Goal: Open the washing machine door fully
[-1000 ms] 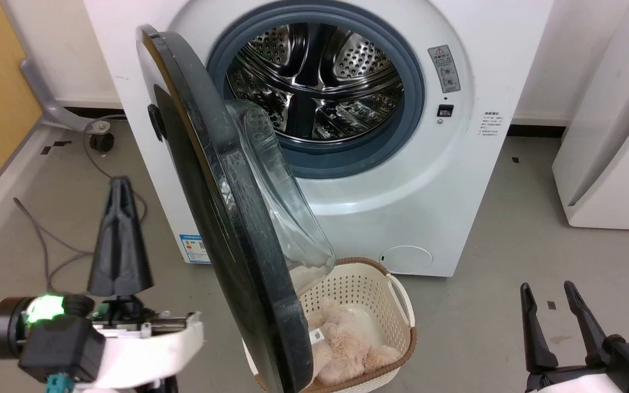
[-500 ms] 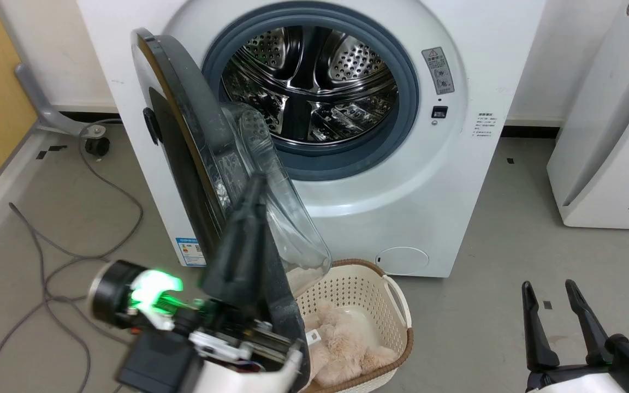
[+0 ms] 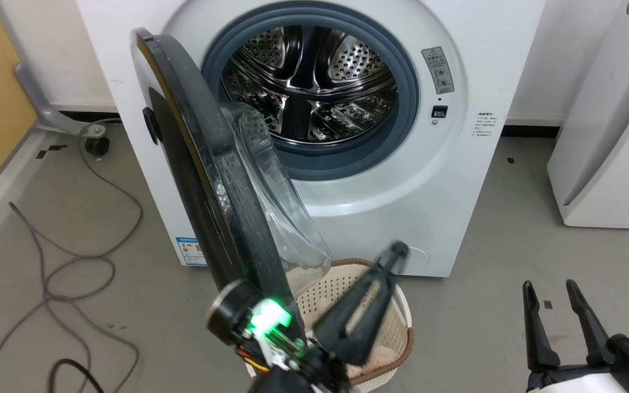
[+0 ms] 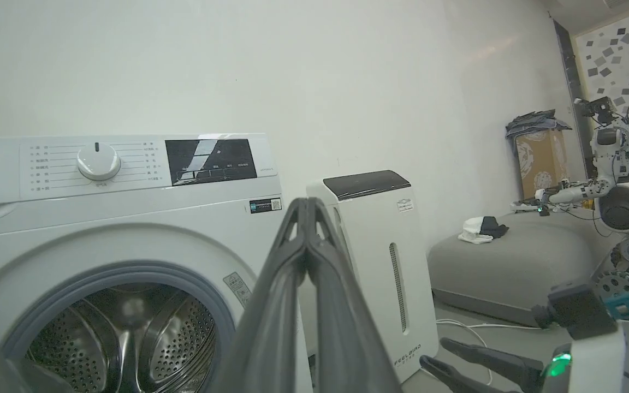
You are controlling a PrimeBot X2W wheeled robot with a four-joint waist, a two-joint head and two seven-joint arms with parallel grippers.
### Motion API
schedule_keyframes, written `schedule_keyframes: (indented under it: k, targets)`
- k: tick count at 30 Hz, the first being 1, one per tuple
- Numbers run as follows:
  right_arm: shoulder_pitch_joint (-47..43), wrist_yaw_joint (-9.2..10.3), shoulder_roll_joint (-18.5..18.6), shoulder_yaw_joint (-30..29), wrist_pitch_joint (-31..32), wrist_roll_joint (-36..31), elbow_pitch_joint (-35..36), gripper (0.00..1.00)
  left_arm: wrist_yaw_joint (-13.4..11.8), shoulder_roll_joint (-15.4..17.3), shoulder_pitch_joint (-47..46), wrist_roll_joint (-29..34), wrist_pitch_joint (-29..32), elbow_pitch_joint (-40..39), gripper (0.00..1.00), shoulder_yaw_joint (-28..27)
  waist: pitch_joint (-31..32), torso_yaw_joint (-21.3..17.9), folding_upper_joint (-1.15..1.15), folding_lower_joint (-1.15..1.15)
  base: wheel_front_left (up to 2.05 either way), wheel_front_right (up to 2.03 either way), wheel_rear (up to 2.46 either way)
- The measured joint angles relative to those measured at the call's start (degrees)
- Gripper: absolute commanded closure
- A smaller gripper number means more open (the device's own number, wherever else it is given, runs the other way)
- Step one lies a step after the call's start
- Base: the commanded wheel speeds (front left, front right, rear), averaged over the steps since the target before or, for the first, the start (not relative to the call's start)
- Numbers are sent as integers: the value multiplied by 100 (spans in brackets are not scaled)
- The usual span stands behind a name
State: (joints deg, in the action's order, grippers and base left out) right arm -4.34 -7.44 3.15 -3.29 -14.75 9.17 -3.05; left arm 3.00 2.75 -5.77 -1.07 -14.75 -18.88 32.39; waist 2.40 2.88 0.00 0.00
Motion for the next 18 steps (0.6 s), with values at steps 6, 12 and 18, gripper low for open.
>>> schedule_keyframes:
  k: [6,12,18]
  targets:
    - [0,0,0,-14,0,1,2,0,73,7,201,42,0,294,100,353,-30,58,0,0,0,0,0]
    - [4,0,0,-3,0,27,1,0,69,26,371,38,0,626,100,430,-72,106,0,0,0,0,0]
    - [6,0,0,8,0,43,-9,0,-32,58,571,-23,0,880,100,344,-116,132,0,0,0,0,0]
